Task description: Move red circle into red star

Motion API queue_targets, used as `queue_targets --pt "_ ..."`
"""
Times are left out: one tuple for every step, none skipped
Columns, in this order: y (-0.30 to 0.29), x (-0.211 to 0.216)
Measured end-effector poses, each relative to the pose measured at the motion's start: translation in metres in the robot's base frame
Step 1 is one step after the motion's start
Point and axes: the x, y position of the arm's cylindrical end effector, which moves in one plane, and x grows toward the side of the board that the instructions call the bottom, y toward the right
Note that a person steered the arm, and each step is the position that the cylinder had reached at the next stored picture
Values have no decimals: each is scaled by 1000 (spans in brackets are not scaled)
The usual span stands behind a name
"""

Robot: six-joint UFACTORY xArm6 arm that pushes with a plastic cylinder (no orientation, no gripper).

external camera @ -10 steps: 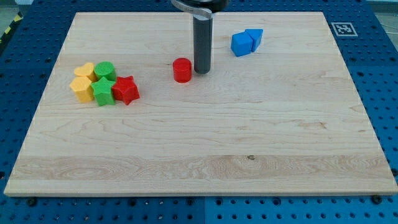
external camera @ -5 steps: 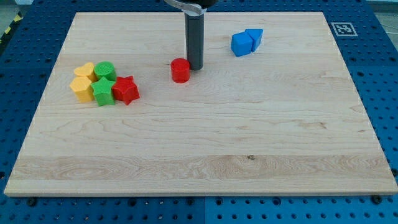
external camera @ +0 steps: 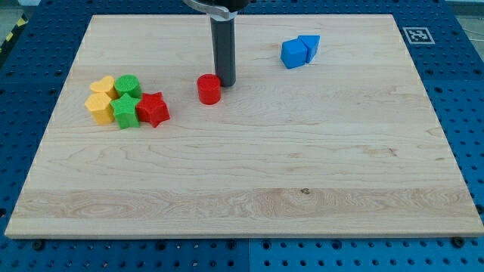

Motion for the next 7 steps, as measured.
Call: queue_targets --pt "0 10" --pt "-30 10" --pt "-70 7" --pt "-85 2" --pt "-60 14" --pt "-6 35" --pt "2 61"
